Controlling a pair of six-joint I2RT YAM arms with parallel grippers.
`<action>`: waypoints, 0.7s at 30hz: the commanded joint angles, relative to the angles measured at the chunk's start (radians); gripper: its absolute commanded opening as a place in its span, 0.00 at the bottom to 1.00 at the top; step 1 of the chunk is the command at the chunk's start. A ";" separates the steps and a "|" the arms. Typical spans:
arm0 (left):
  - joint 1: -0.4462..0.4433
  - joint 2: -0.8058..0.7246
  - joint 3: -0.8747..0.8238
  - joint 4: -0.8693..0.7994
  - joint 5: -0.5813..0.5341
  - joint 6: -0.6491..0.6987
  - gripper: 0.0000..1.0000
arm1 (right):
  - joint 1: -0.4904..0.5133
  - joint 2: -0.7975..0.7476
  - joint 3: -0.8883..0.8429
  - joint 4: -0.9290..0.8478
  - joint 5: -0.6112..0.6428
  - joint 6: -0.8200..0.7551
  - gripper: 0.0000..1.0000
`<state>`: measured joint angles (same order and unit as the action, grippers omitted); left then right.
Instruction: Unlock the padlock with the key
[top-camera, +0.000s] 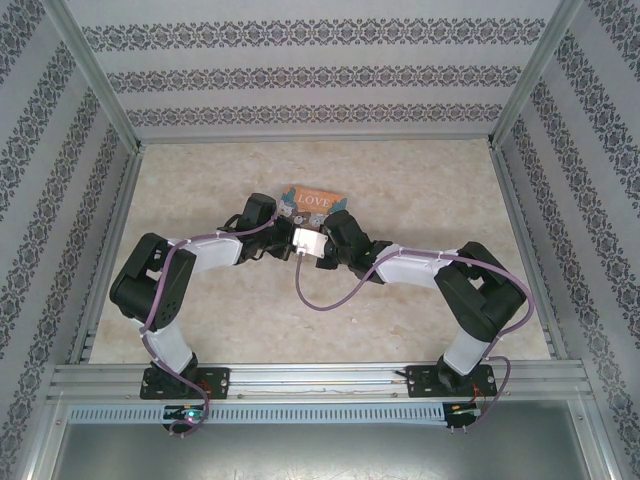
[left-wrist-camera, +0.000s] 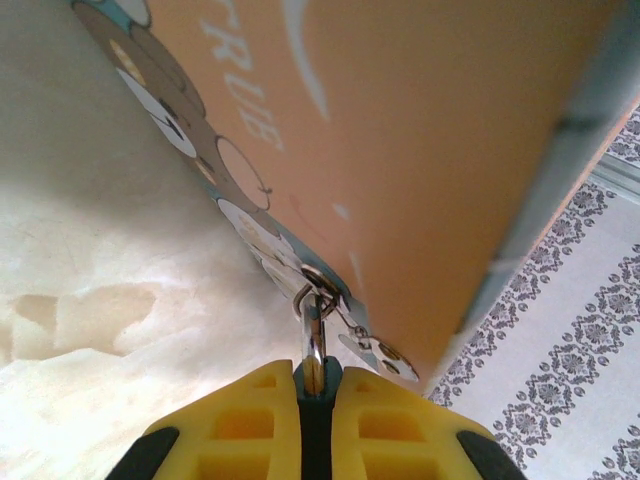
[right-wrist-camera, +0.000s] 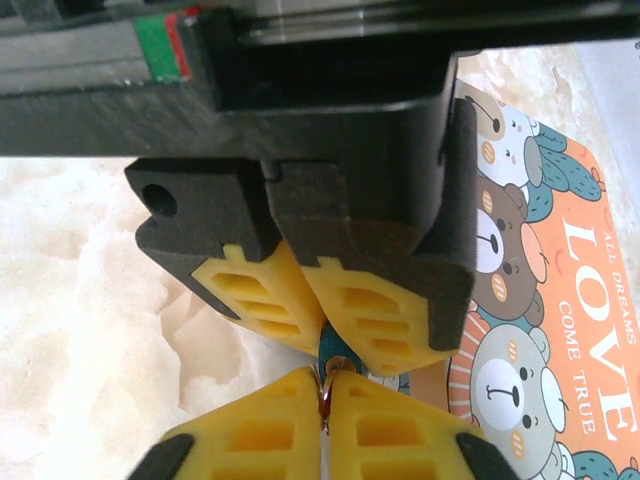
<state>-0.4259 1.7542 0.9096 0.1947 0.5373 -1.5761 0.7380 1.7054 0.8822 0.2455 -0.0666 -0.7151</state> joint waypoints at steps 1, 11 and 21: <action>-0.021 -0.012 0.013 0.061 0.029 -0.015 0.00 | 0.014 0.019 -0.006 0.047 0.008 0.035 0.00; -0.029 0.002 0.023 0.069 0.029 -0.016 0.00 | 0.006 0.010 -0.032 0.100 -0.015 0.146 0.00; -0.036 0.025 0.037 0.074 0.023 -0.021 0.00 | -0.024 0.037 -0.073 0.290 -0.117 0.583 0.00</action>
<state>-0.4263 1.7668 0.9150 0.2127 0.5224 -1.5818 0.7162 1.7203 0.8288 0.3855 -0.1139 -0.3233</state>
